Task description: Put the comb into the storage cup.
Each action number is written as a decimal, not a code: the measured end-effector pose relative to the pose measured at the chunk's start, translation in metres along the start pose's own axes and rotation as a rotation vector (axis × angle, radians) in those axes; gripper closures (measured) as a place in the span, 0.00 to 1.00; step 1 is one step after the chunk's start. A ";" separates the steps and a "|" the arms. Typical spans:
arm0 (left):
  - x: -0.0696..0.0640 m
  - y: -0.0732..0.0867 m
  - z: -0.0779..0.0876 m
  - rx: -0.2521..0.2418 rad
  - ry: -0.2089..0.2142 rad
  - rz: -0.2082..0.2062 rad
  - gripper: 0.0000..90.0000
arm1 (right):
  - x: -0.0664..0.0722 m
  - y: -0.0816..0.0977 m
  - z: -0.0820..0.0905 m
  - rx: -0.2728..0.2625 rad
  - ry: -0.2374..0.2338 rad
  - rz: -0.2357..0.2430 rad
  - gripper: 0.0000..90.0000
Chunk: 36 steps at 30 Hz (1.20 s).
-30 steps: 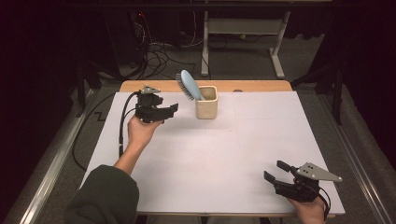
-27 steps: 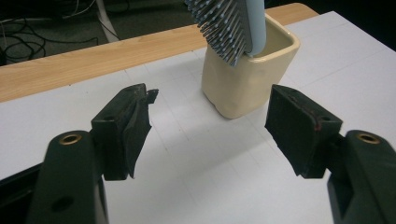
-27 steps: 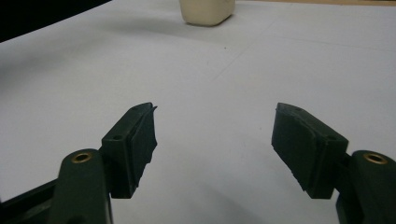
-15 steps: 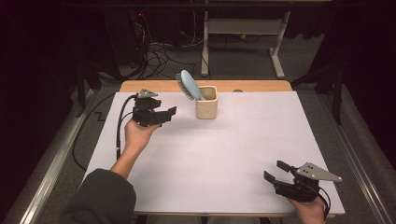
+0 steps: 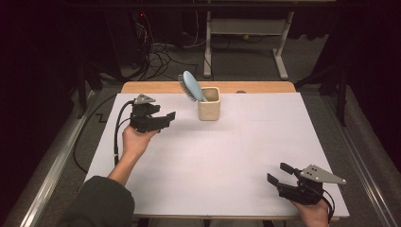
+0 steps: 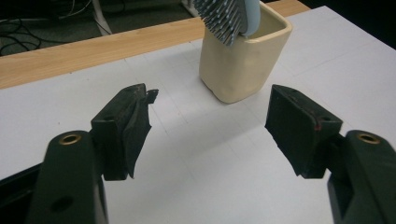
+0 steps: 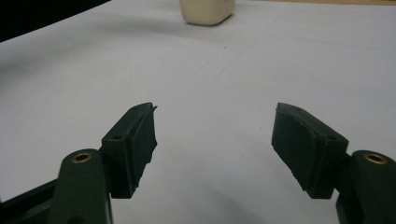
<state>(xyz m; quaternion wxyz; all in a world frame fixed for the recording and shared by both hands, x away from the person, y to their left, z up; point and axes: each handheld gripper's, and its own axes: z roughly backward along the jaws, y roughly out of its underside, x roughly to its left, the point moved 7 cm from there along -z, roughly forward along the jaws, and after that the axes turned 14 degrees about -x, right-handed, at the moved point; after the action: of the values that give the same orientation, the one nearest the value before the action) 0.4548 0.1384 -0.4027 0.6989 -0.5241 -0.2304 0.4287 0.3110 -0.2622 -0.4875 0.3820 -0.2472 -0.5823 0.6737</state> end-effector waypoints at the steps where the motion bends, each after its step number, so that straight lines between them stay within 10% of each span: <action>1: 0.000 0.000 0.001 -0.001 0.001 0.004 0.35 | 0.000 0.000 0.000 0.000 0.000 0.000 0.35; 18: -0.006 0.011 0.017 -0.002 -0.003 -0.071 0.34 | 0.000 0.000 0.000 0.000 0.000 0.003 0.35; 36: -0.004 0.019 0.032 -0.019 0.006 -0.041 0.34 | 0.000 0.000 0.000 0.001 0.002 0.000 0.35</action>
<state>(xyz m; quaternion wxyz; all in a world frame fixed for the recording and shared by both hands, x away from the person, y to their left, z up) 0.4212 0.1534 -0.4083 0.7030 -0.5275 -0.2429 0.4105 0.3110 -0.2623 -0.4876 0.3826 -0.2477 -0.5818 0.6737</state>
